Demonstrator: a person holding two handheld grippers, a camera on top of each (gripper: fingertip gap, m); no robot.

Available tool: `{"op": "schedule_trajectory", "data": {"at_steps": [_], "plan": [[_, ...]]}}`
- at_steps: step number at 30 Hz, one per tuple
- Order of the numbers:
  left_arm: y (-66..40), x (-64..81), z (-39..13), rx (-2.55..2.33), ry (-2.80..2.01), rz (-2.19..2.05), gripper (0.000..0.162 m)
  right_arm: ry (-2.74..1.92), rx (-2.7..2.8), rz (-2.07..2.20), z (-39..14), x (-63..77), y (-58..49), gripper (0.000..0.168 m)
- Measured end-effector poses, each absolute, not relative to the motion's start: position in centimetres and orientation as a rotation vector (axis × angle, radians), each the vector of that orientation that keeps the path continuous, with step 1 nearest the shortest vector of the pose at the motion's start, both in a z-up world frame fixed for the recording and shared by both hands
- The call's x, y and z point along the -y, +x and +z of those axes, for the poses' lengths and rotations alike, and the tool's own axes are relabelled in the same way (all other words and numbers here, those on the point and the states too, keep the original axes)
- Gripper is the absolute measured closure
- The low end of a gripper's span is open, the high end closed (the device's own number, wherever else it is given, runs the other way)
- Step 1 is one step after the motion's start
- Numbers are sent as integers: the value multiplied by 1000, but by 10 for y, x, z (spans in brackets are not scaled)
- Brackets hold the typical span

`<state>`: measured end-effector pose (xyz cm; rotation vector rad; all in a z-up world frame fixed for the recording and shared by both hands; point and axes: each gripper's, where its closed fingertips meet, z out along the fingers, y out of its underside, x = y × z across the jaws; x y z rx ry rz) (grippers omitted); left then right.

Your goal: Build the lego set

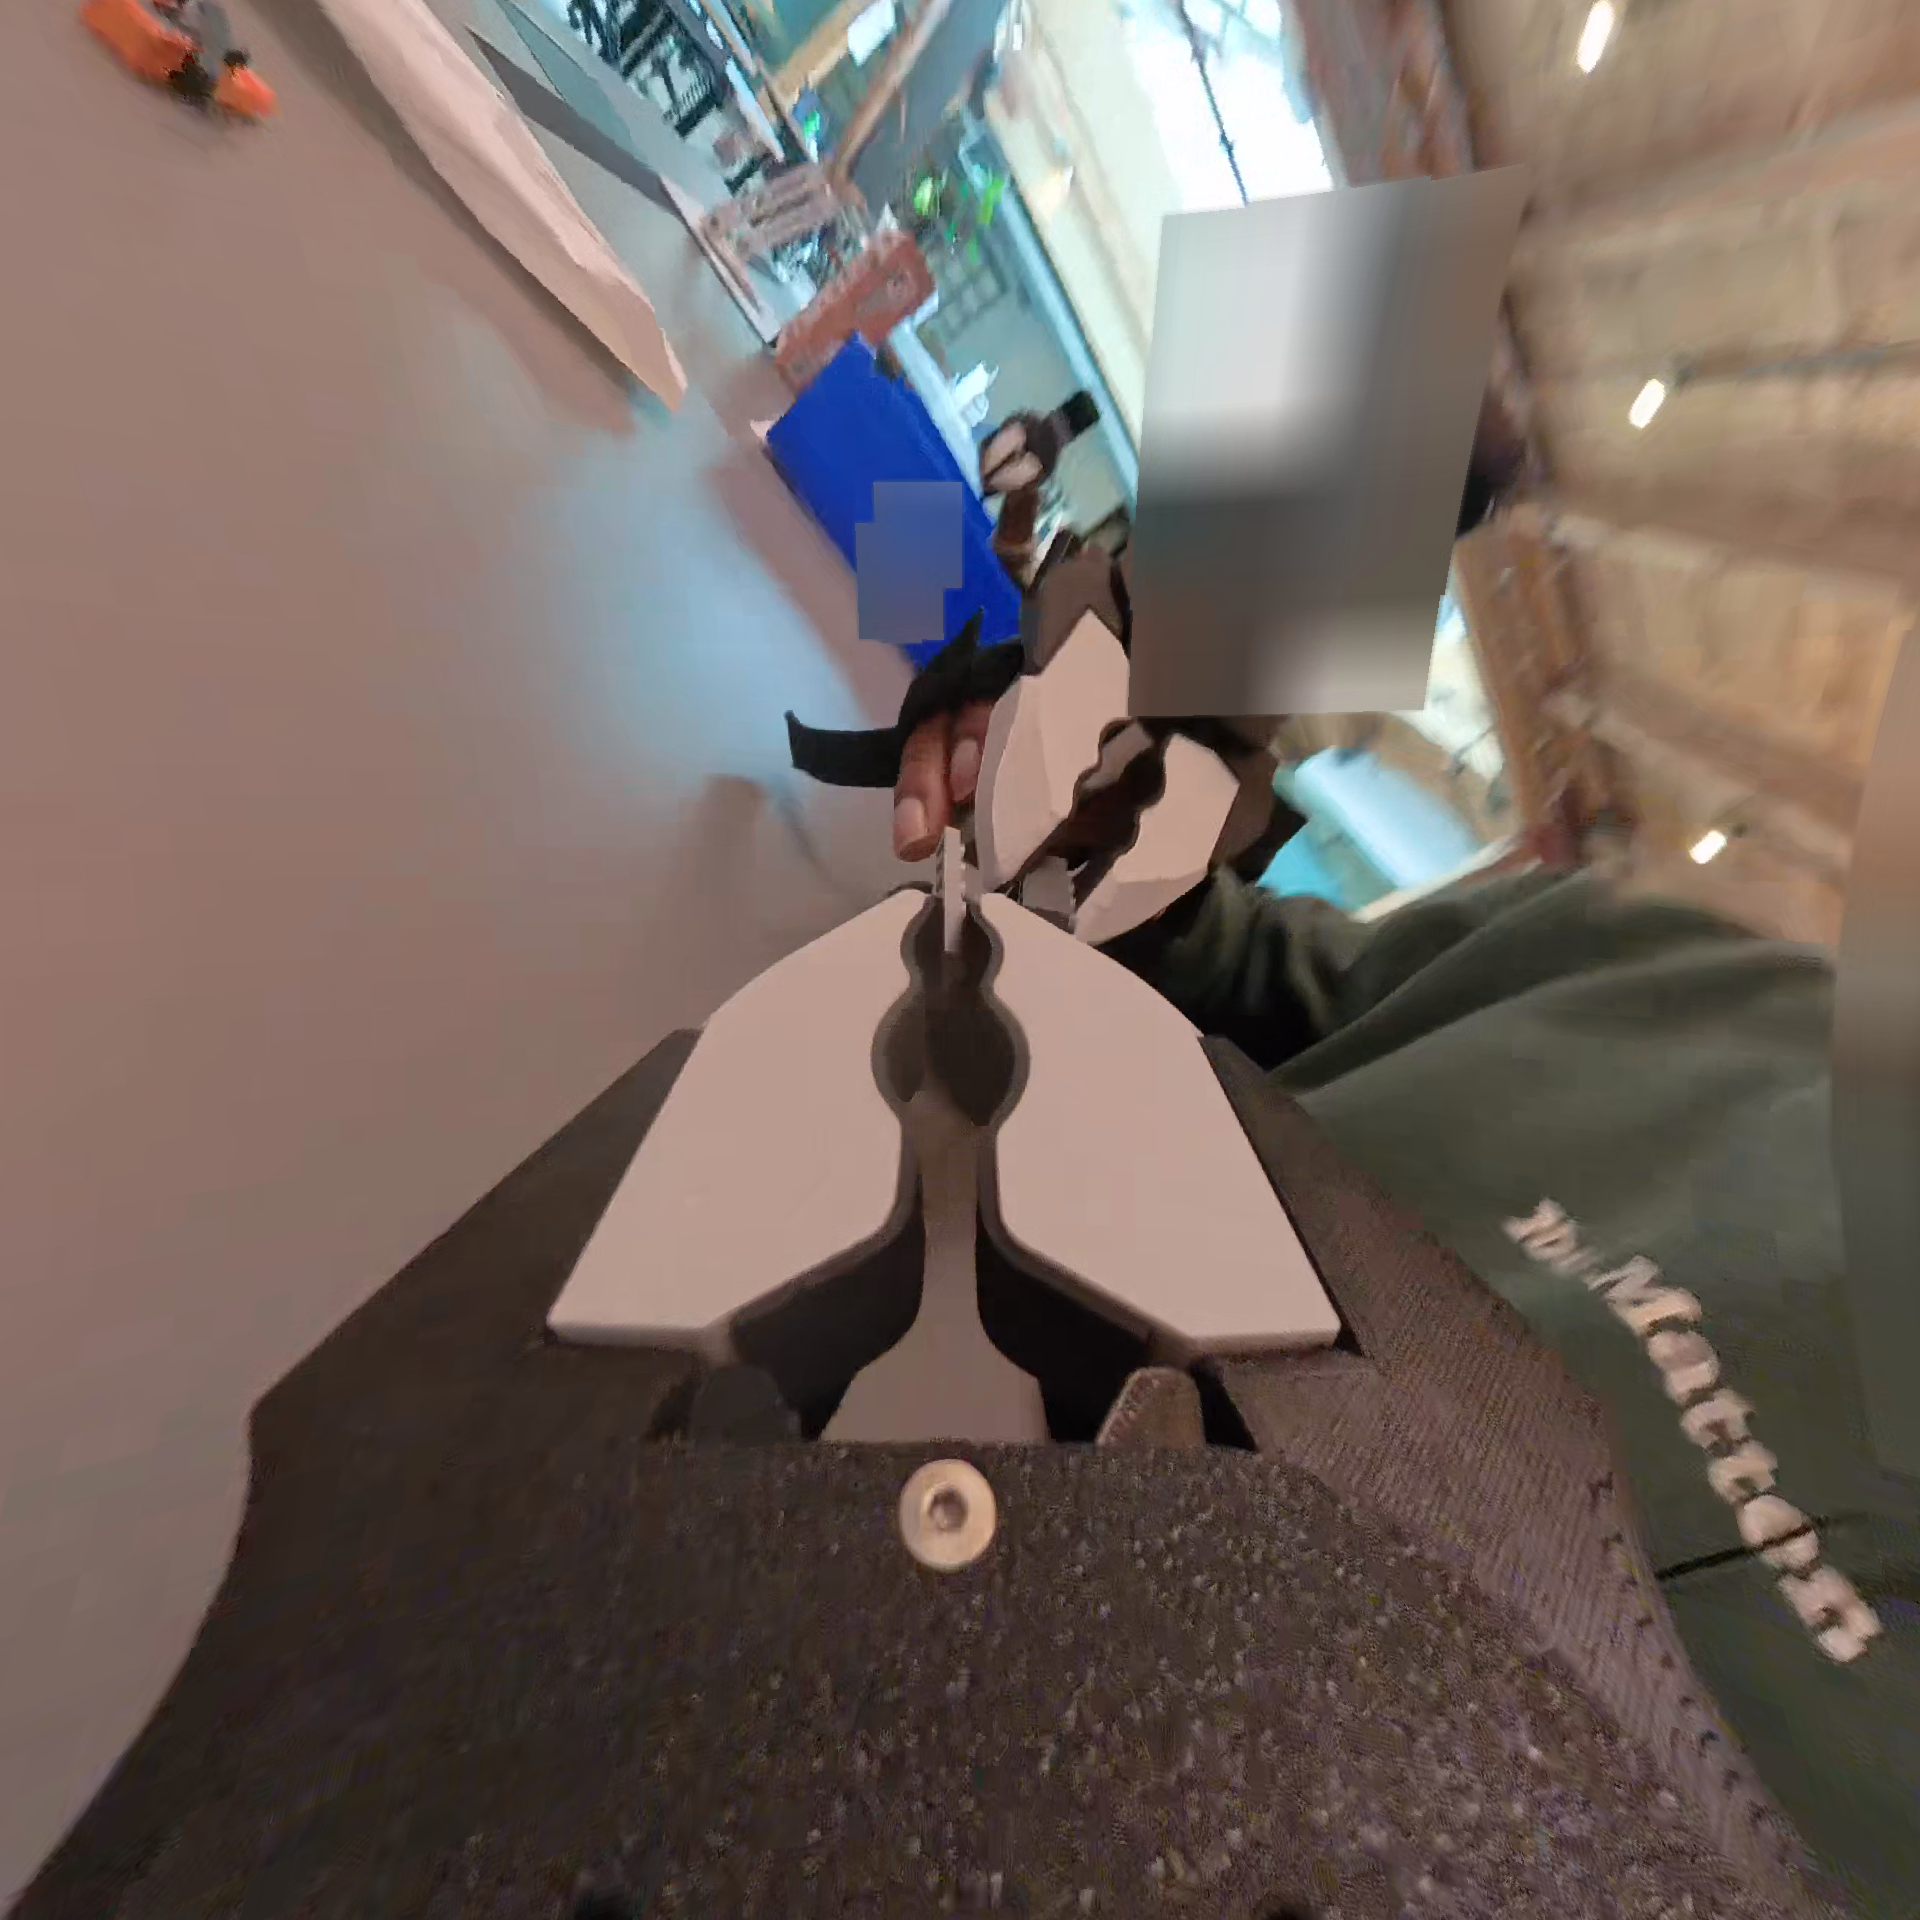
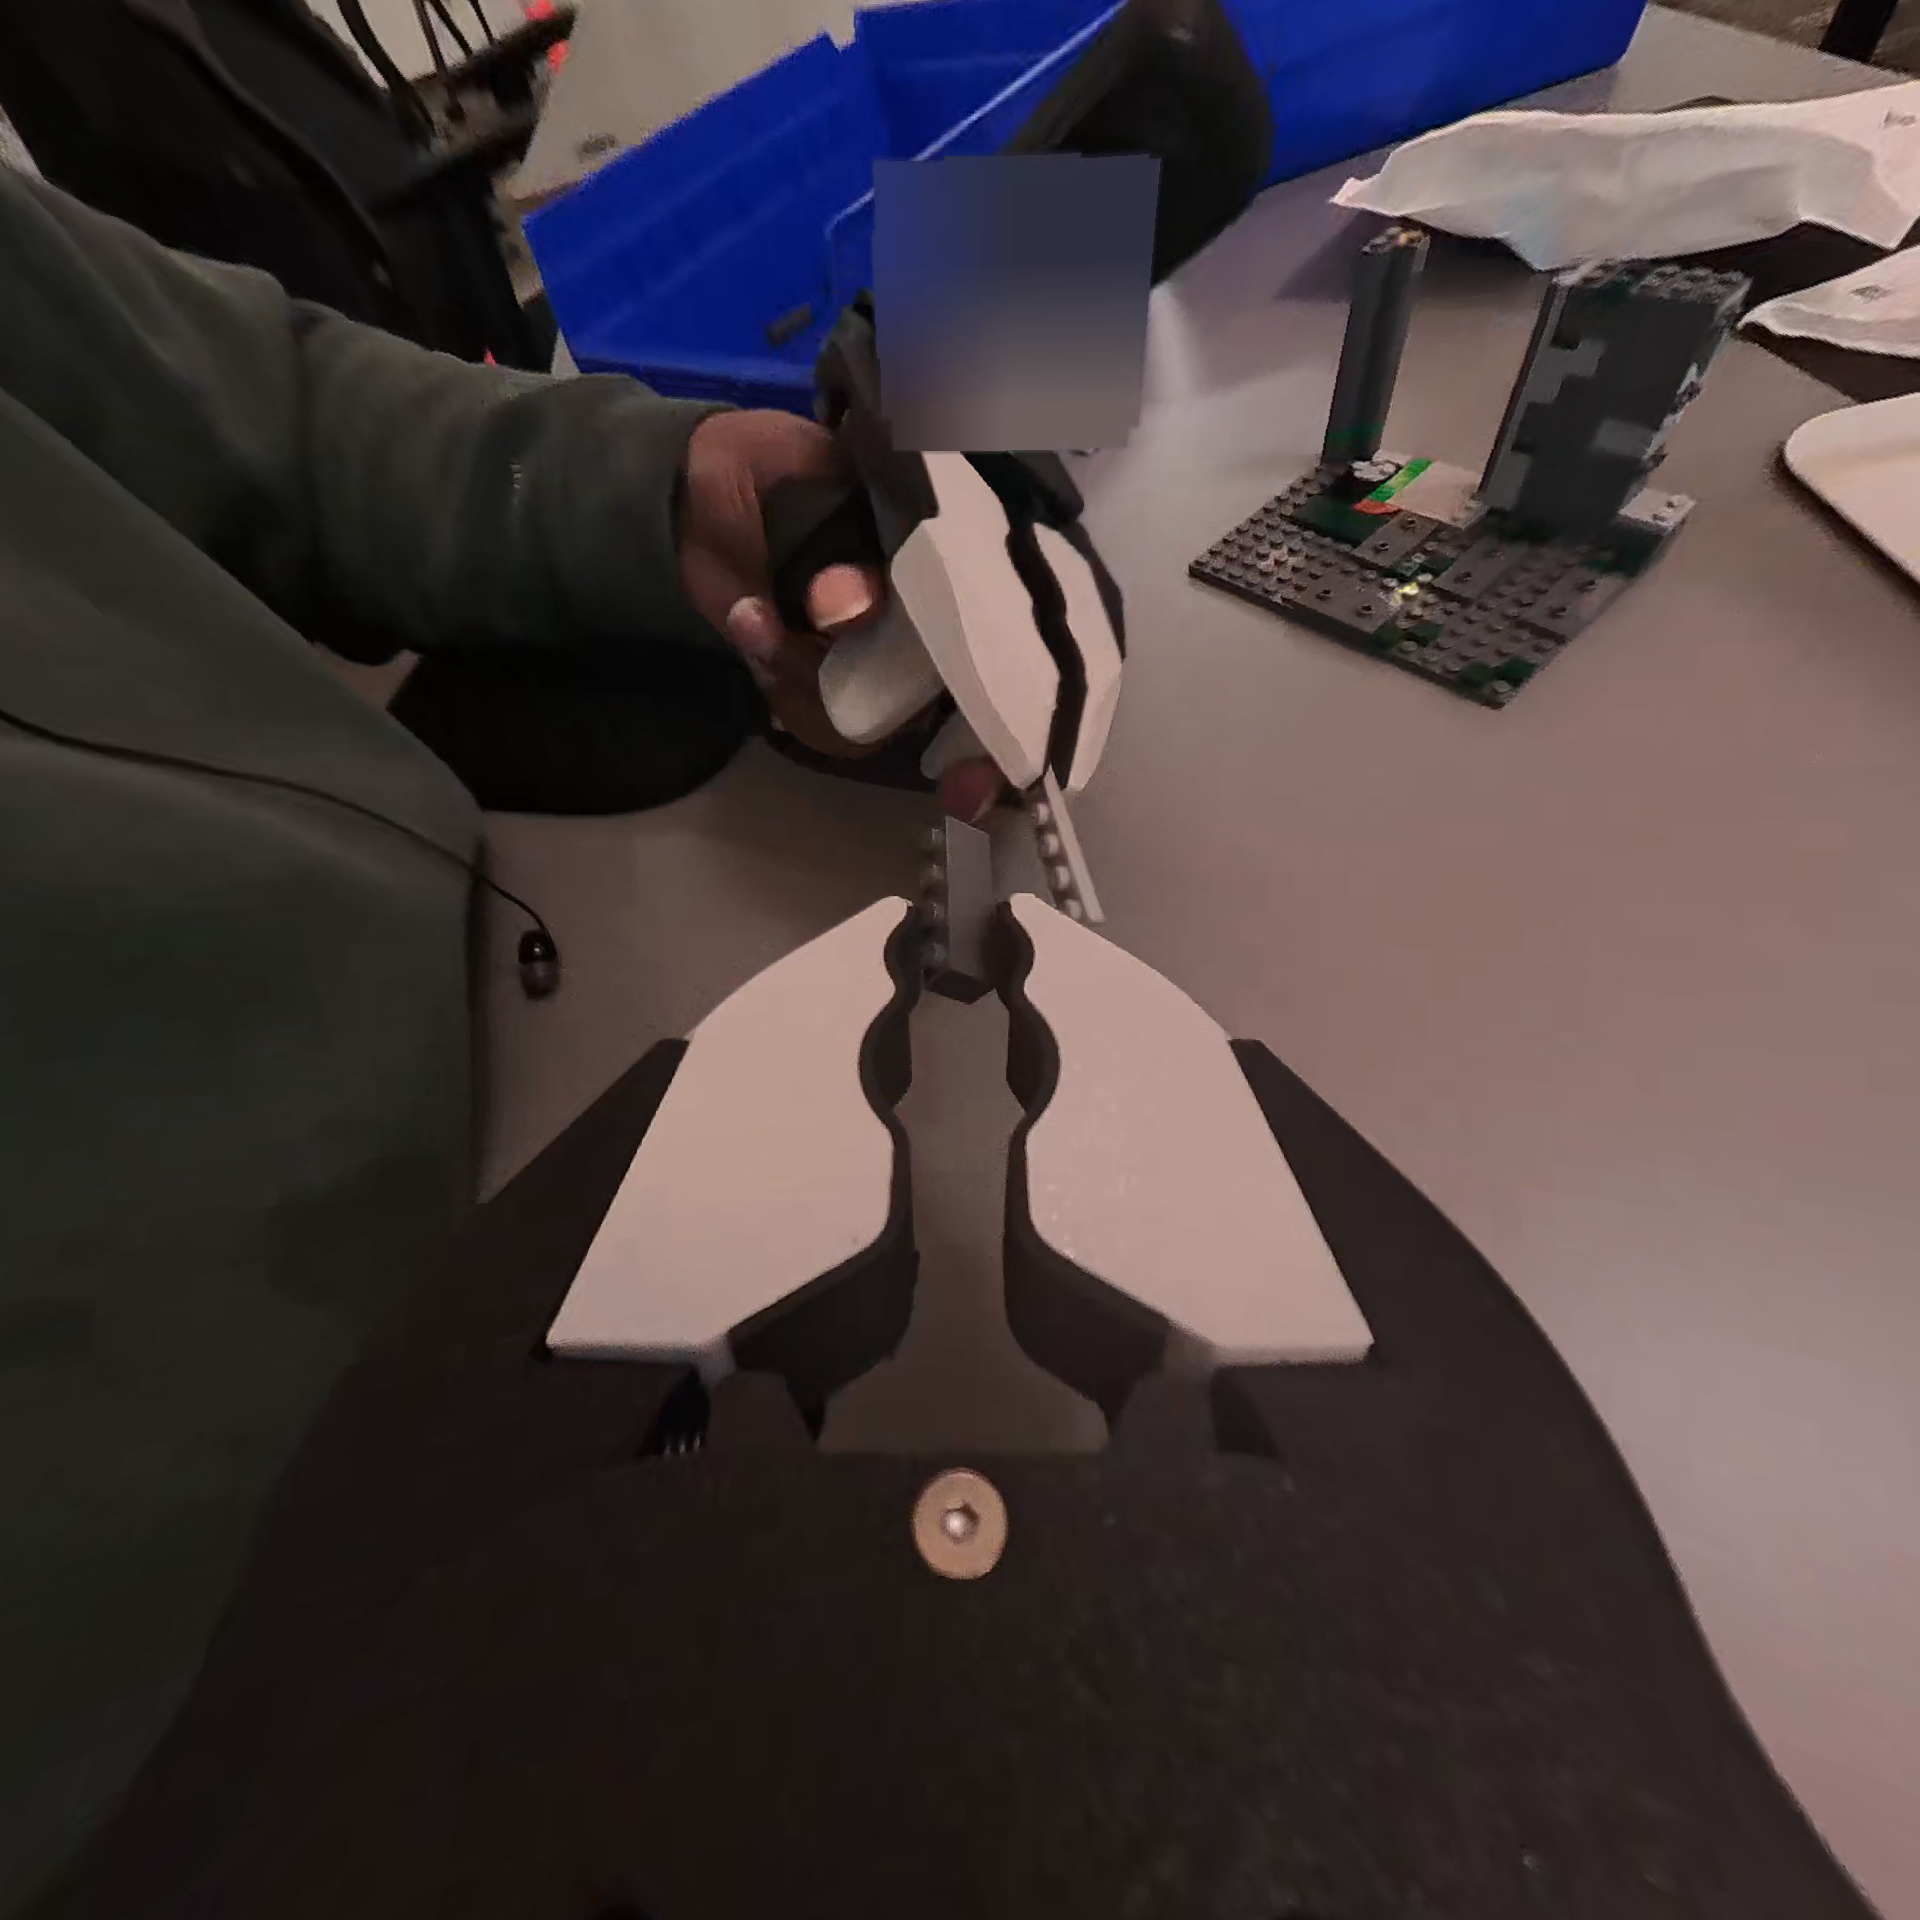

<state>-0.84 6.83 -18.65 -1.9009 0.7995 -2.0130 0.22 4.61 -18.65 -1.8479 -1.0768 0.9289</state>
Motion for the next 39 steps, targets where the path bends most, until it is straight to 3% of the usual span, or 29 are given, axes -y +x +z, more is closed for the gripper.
{"op": "schedule_trajectory", "data": {"at_steps": [13,39], "plan": [[0,-34,-202,-157,-2076,-2233,158,-2065,1204,1227,-191,-22,6,155],[-8,-32,-212,76,-2074,-2245,158,-2138,1348,1285,-194,-27,7,153]]}}
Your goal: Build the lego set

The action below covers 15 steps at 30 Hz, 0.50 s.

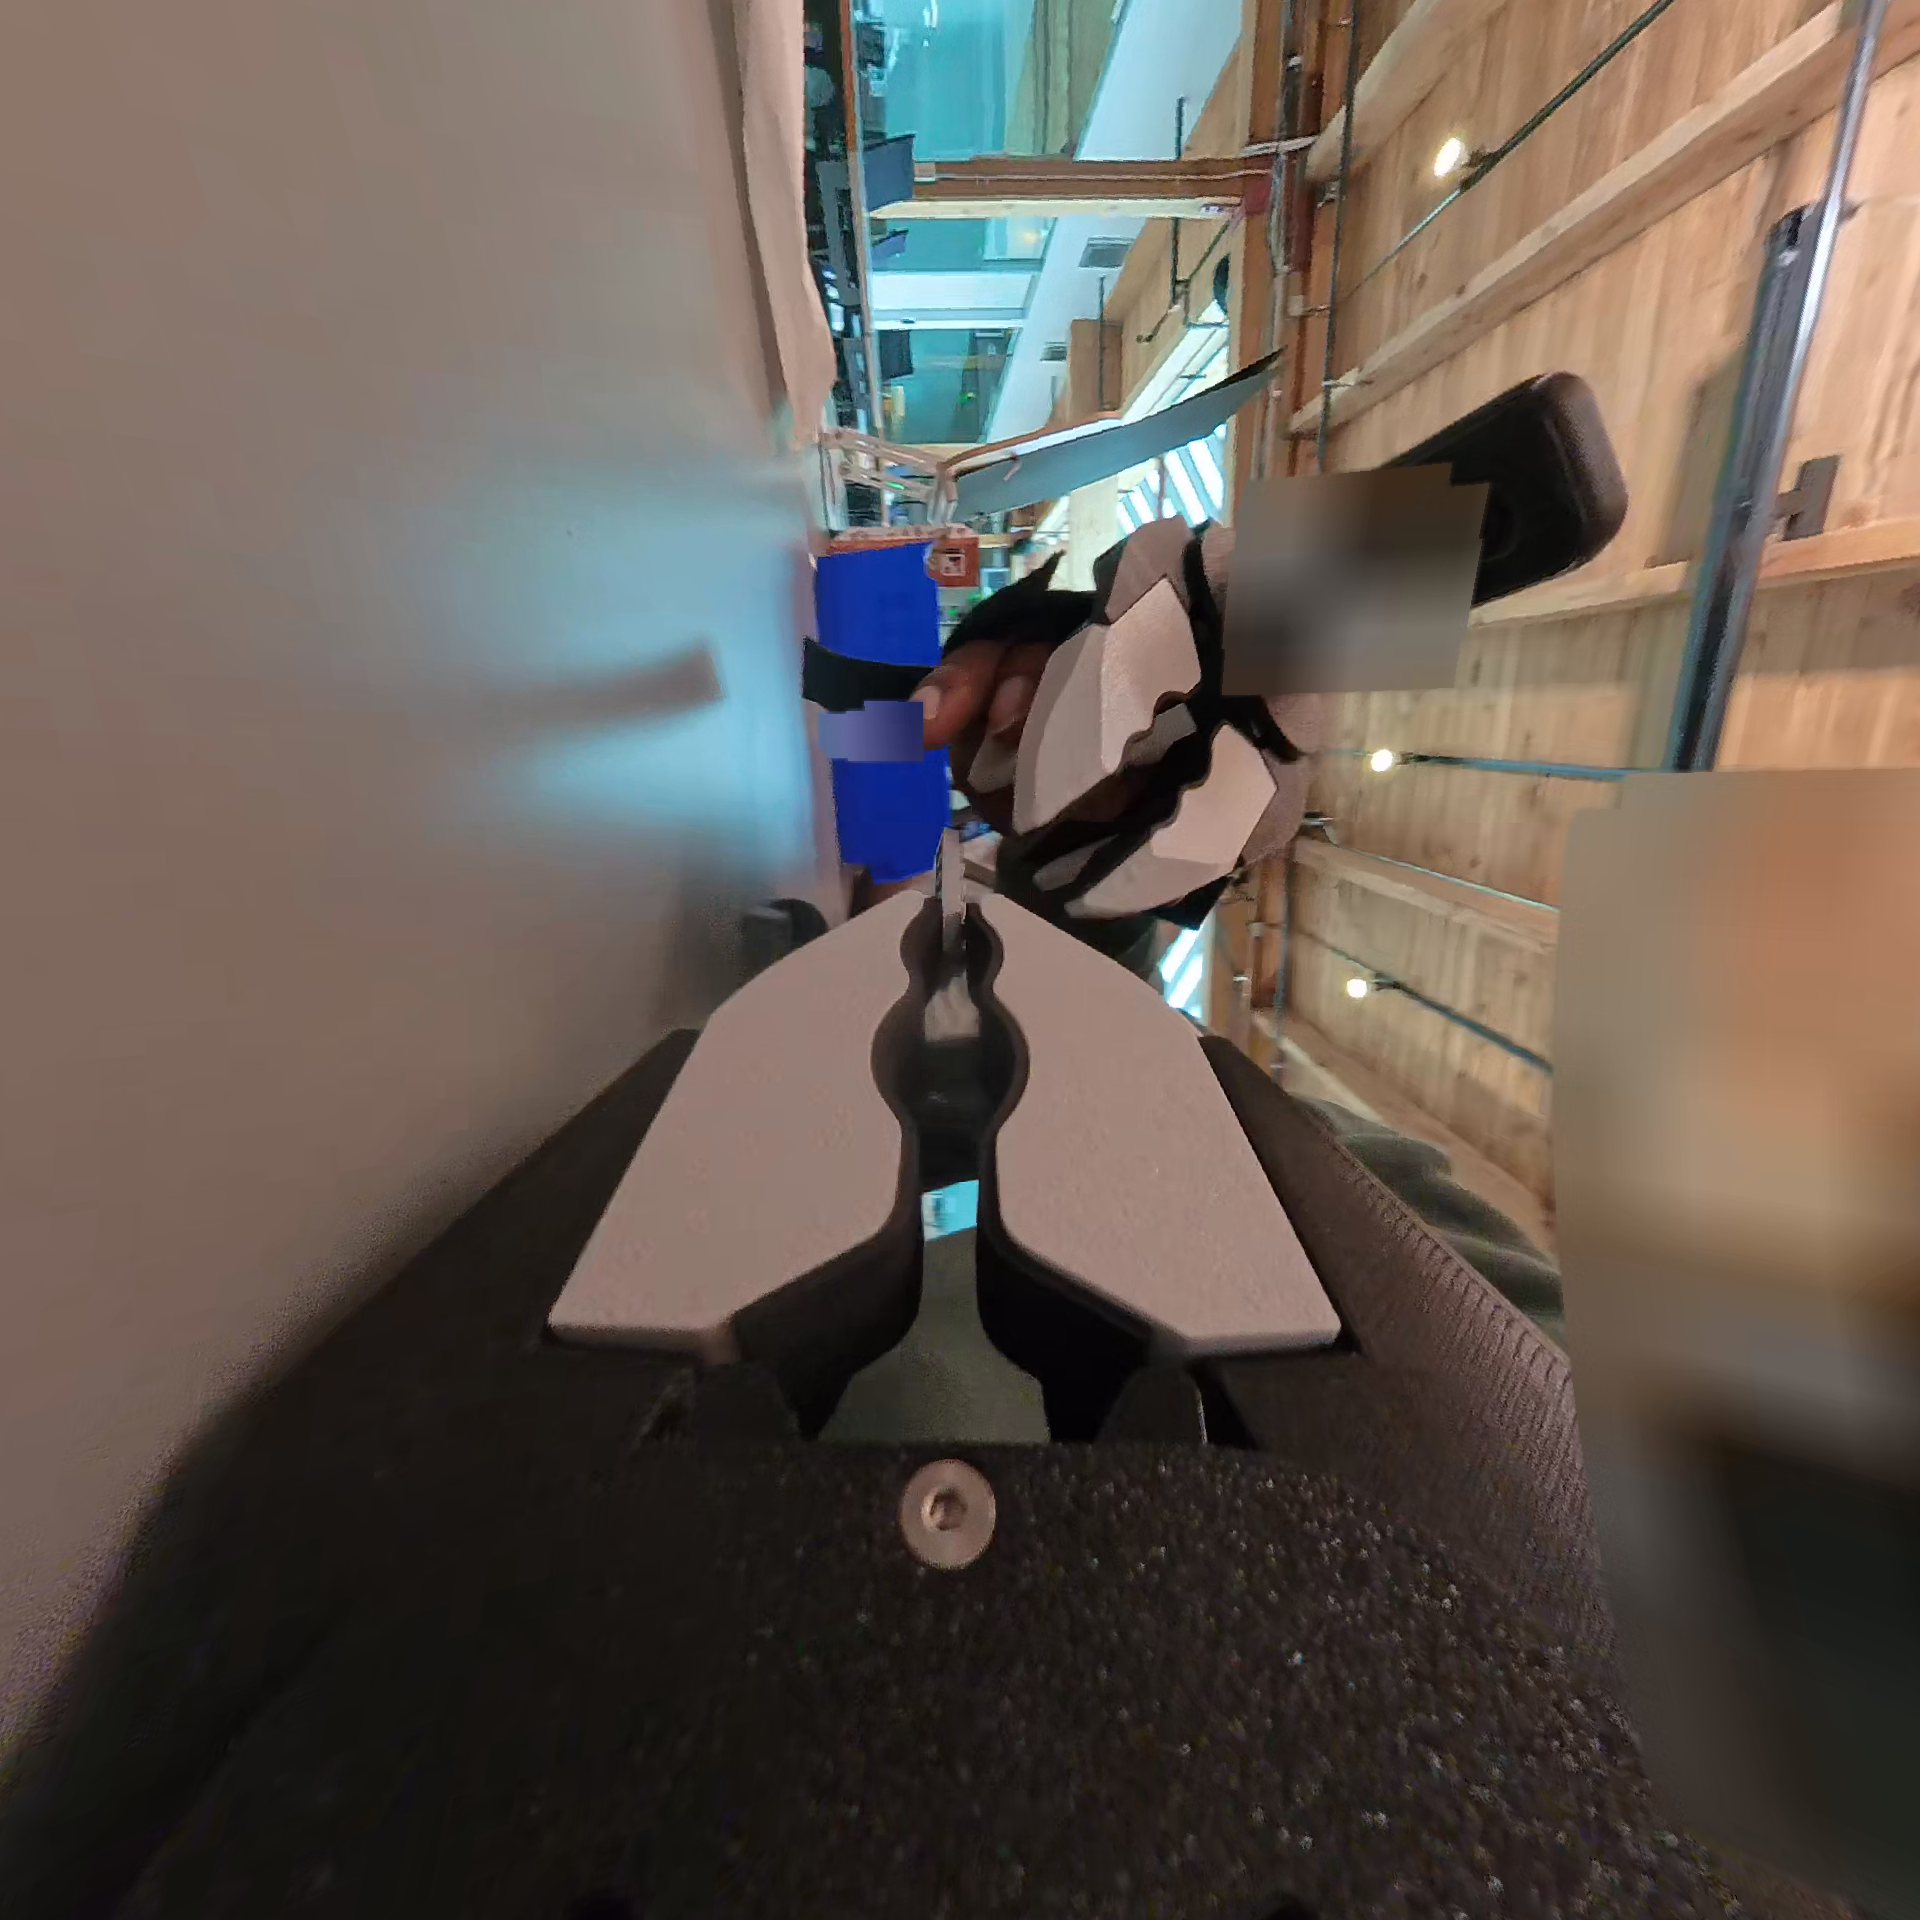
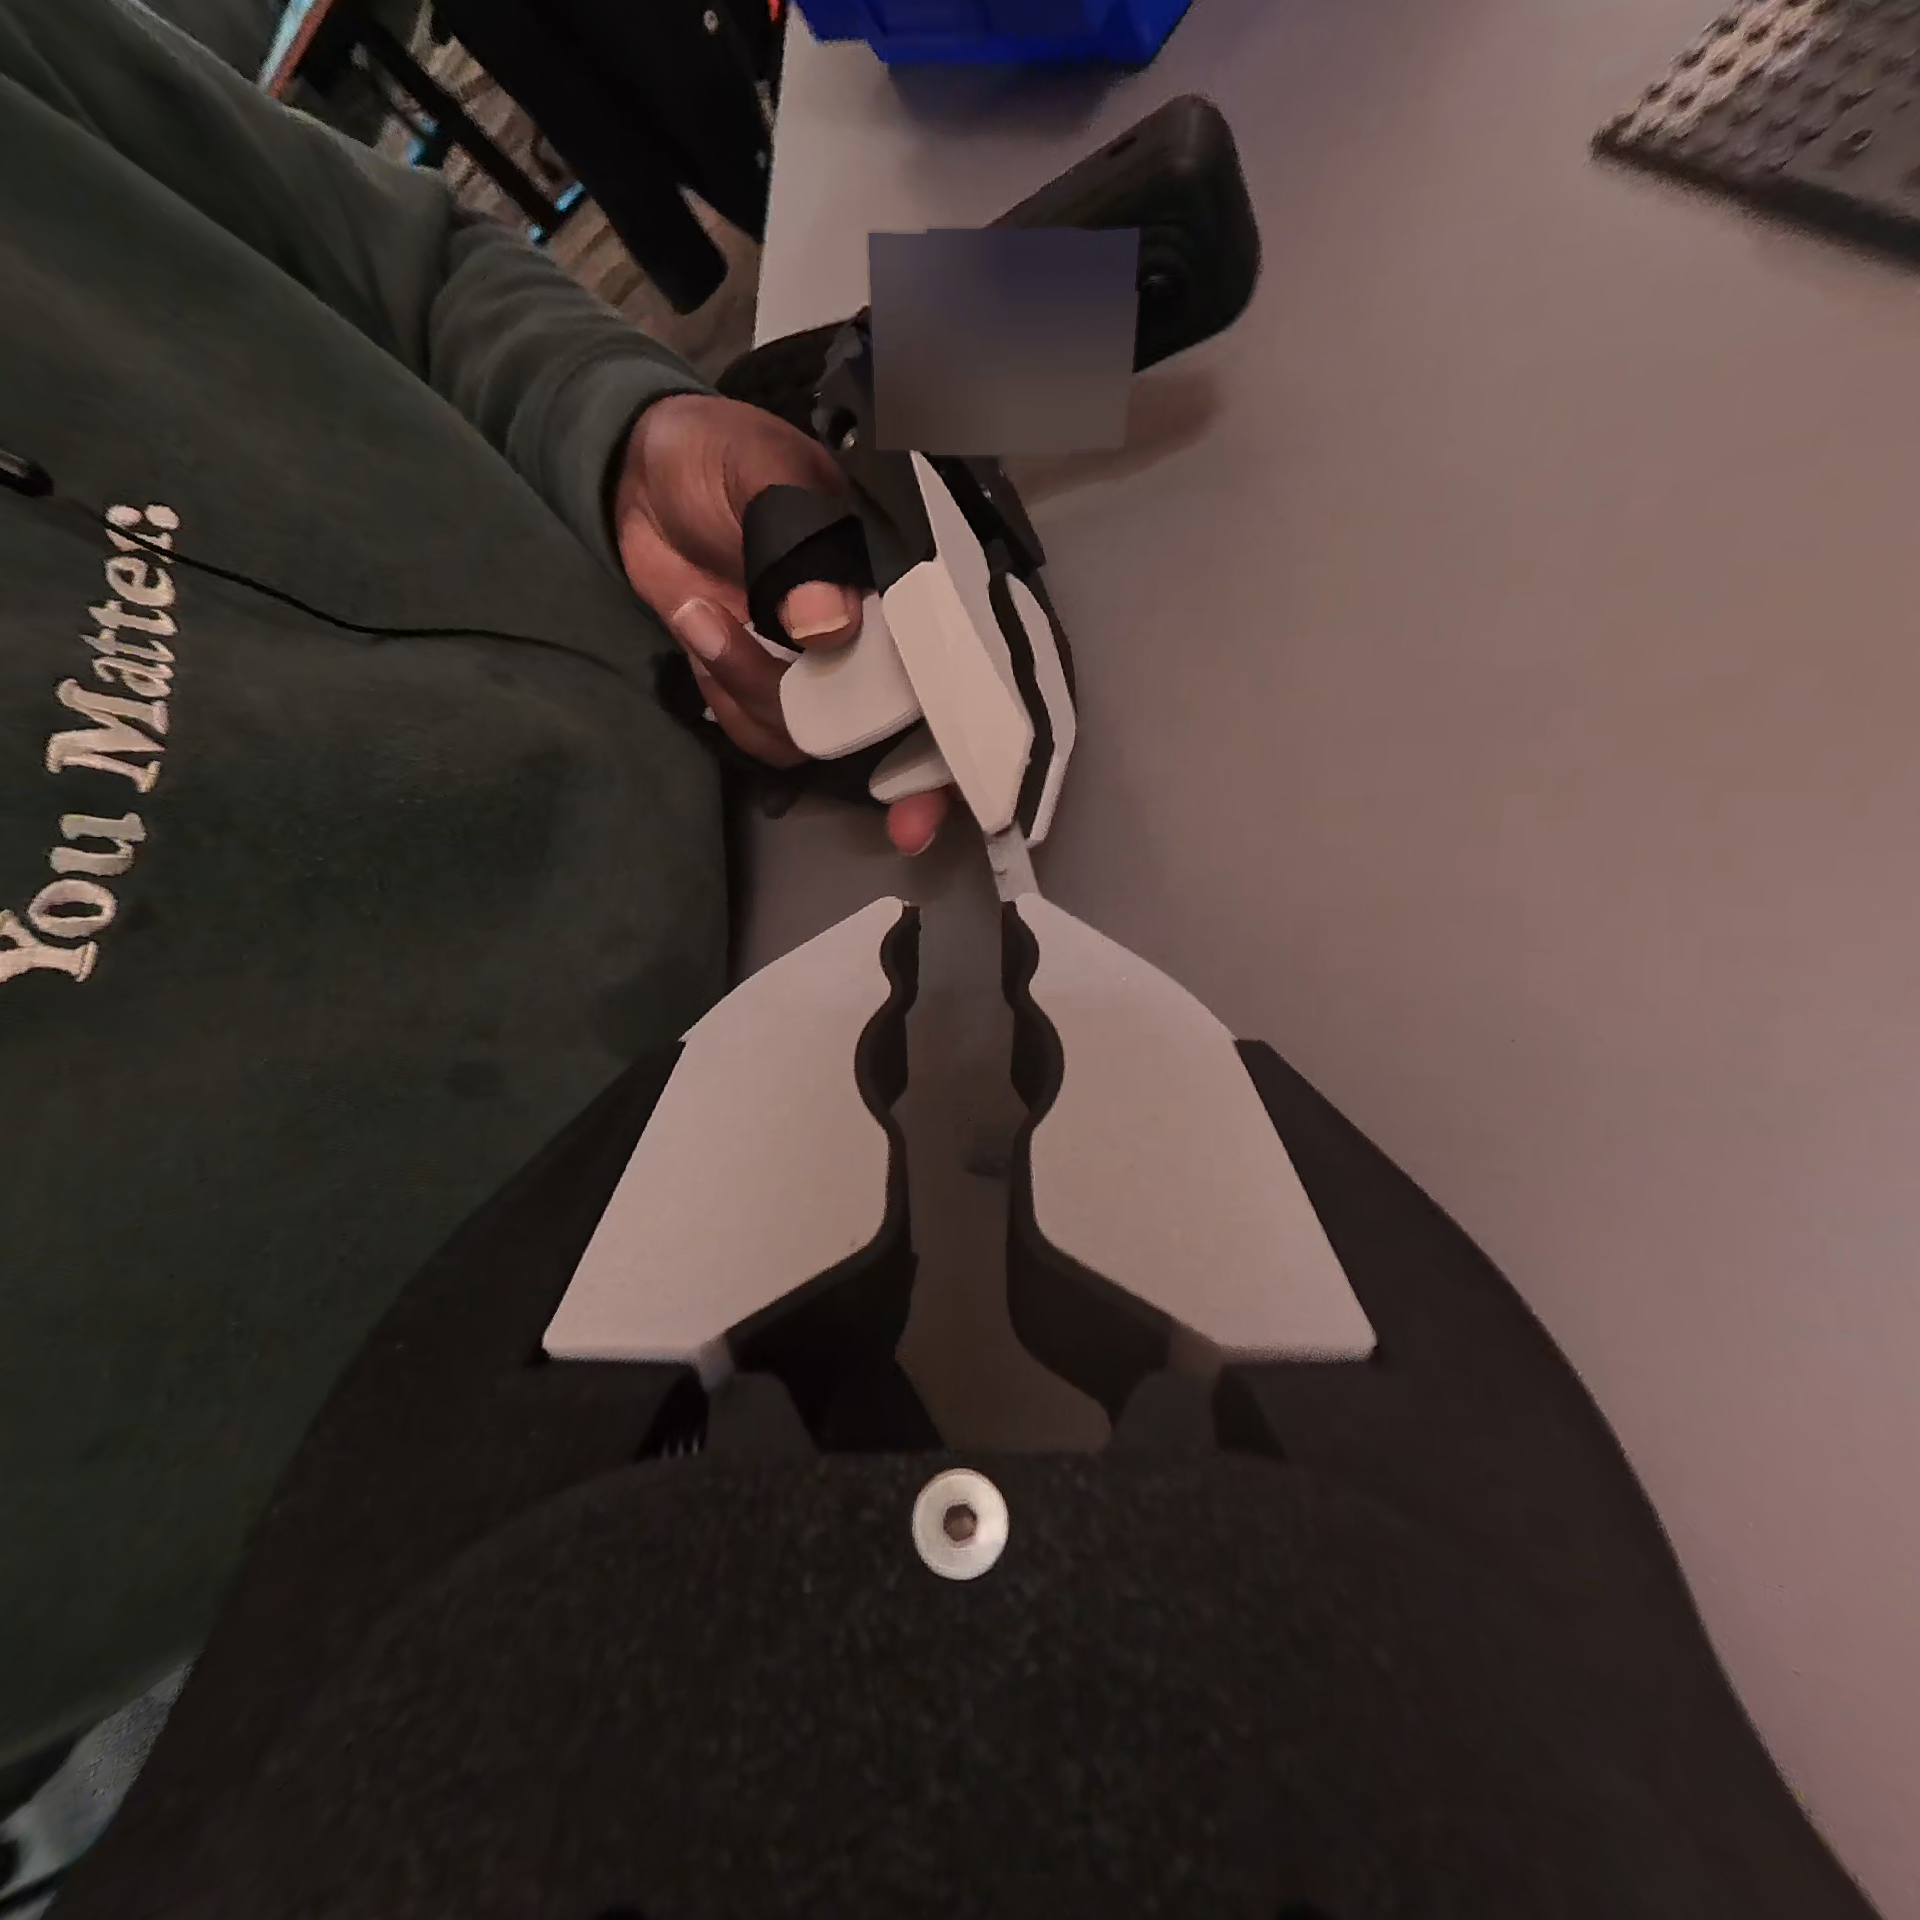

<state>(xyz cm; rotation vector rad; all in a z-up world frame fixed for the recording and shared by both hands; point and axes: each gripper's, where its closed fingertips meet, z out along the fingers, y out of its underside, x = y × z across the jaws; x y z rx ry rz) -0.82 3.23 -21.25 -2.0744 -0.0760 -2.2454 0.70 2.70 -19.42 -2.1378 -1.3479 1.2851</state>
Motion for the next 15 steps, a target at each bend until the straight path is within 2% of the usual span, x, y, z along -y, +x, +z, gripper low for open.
{"op": "schedule_trajectory", "data": {"at_steps": [5,11,12,13,15], "plan": [[-13,-35,-216,4,-2096,-2193,158,-1975,1443,889,-202,-34,22,153],[-2,-26,-211,-63,-2101,-2252,158,-1763,1629,527,-224,-27,9,141],[-1,-26,-210,-71,-2100,-2249,158,-1733,1643,516,-224,-25,6,145],[-1,-25,-209,-84,-2101,-2246,158,-1711,1655,508,-223,-24,4,157],[-1,-23,-208,-141,-2090,-2221,158,-1701,1671,524,-222,-21,4,160]]}}
